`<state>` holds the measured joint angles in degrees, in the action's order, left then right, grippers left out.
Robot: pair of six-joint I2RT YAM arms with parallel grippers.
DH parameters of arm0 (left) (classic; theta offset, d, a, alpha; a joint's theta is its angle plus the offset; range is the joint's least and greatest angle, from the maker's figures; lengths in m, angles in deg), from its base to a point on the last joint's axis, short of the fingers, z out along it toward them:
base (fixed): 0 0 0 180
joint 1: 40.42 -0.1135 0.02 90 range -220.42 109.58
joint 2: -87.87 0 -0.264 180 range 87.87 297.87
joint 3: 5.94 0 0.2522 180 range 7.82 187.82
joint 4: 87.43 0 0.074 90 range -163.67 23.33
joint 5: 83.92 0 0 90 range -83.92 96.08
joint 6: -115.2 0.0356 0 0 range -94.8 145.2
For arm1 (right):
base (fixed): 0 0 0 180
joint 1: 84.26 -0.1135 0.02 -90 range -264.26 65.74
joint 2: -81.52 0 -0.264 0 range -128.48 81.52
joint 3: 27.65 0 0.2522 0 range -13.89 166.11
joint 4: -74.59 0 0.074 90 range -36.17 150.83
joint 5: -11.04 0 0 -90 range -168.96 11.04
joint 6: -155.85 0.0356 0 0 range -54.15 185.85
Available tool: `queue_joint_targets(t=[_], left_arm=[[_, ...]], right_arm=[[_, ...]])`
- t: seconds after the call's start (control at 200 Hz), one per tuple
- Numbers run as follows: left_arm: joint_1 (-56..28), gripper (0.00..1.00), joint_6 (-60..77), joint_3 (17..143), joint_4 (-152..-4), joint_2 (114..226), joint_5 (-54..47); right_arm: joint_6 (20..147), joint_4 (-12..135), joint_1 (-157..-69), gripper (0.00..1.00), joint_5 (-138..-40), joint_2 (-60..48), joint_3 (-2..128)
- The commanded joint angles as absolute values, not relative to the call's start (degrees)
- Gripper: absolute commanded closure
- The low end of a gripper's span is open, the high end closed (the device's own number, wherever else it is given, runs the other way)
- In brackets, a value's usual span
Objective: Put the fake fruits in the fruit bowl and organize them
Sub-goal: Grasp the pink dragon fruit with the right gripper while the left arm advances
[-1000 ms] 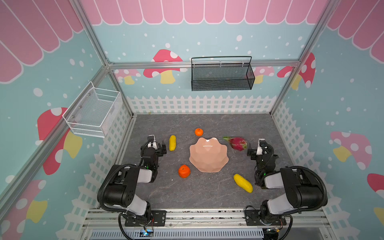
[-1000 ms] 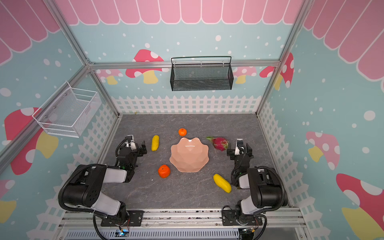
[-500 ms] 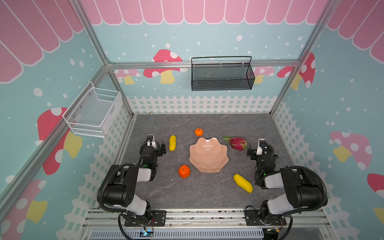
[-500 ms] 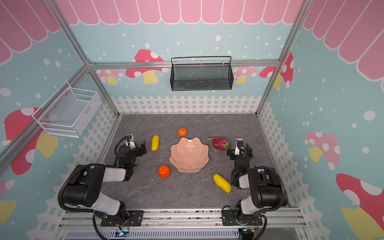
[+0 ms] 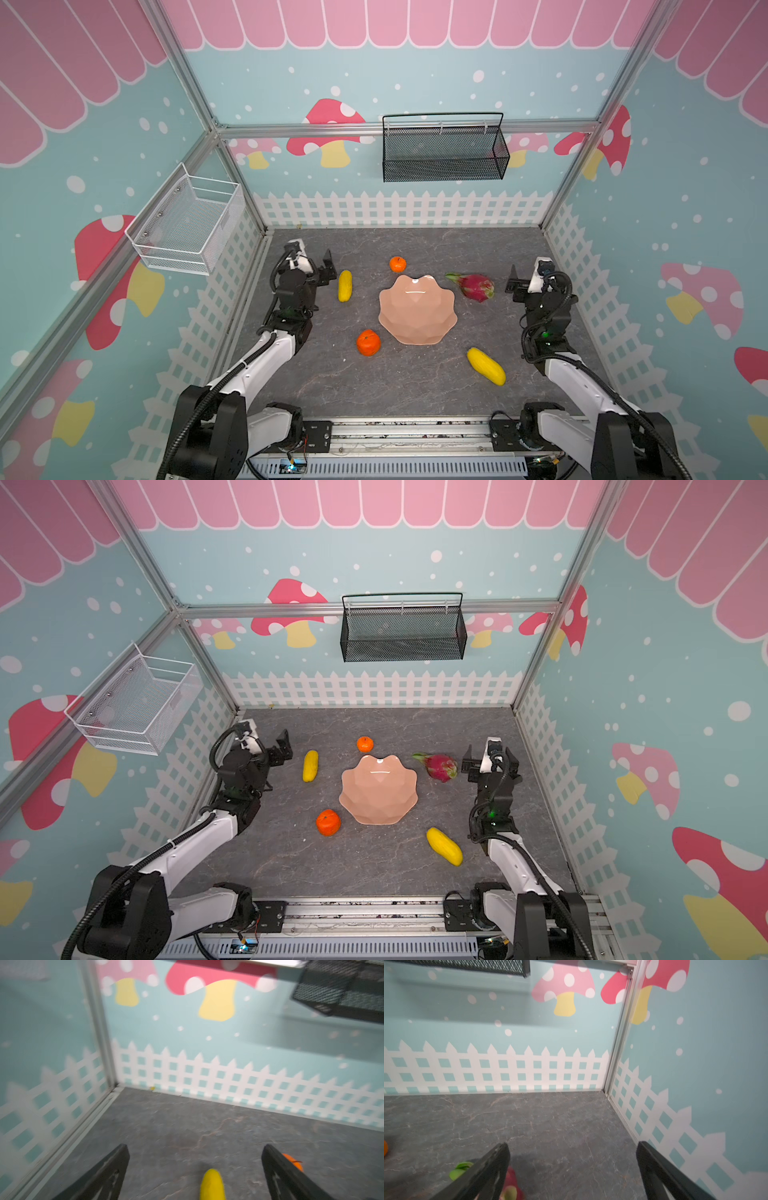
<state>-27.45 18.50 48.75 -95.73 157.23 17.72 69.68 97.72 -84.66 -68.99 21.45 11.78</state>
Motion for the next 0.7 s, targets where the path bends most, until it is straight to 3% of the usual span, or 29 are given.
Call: queue_joint_targets(t=[0.0, 0.115, 0.215, 0.34, 0.695], left_arm=[[-21.1, 0.0, 23.8, 60.5, -71.8, 159.0, 4.2], [-14.7, 0.0, 28.5, 69.7, -57.2, 160.9, -8.9], [-8.1, 0.0, 35.0, 74.7, -46.4, 161.9, -11.6], [-3.7, 0.0, 40.3, 73.0, -43.1, 161.6, -15.1], [-3.3, 0.0, 40.9, 69.8, -46.4, 163.1, -18.3]], right_arm=[[68.0, 77.1, -84.6, 0.02, -77.8, 18.4, 18.7], [64.8, 71.2, -84.6, 0.01, -93.3, 10.2, 25.7], [63.1, 67.9, -84.6, 0.01, -97.5, 4.1, 30.1], [61.2, 68.6, -84.6, 0.01, -99.9, 1.3, 30.7], [58.0, 62.6, -84.6, 0.02, -101.2, -9.7, 37.3]])
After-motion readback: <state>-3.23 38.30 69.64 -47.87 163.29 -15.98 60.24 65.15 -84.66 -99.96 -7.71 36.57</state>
